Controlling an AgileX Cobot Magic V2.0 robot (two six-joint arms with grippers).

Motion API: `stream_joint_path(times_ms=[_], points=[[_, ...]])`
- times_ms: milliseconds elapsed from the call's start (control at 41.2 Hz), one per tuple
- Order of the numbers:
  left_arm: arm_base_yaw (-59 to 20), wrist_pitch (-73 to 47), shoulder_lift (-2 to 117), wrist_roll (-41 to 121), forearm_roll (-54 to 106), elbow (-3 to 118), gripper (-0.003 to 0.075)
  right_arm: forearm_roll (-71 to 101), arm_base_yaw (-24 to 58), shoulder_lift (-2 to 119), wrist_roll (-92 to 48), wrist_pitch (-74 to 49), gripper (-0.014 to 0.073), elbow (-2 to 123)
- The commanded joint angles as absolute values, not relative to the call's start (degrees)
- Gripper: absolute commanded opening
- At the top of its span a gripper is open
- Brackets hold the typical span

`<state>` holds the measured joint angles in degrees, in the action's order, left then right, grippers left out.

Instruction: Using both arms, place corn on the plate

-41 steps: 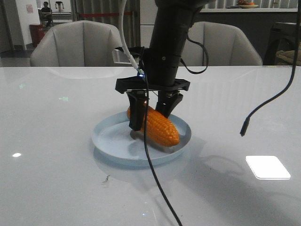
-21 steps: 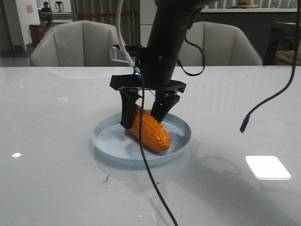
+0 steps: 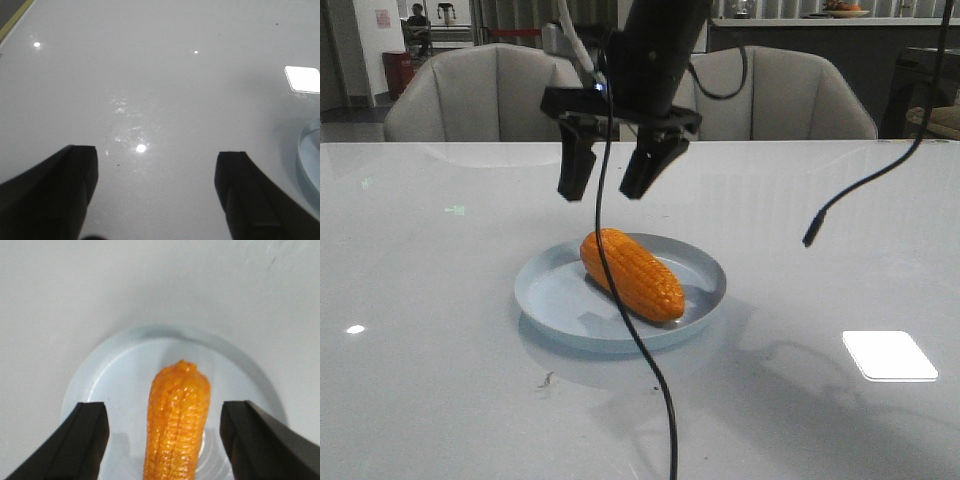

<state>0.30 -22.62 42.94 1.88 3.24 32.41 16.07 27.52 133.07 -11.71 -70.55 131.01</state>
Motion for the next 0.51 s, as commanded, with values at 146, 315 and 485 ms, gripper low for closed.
stream_joint_path(times_ms=[146,315,485], points=[[0.46,-18.16,42.64,1.51,3.73,34.09,0.0547,13.07,23.57,120.75,-12.33,-76.28,0.0573,137.78],[0.46,-17.85,42.64,1.51,3.73,34.09,0.0547,12.92,17.51,112.73,-11.85,-76.28,0.0573,136.96],[0.46,-17.85,42.64,1.51,3.73,34.09,0.0547,12.58,11.42,102.89,-11.98,-76.21,0.0573,131.31]])
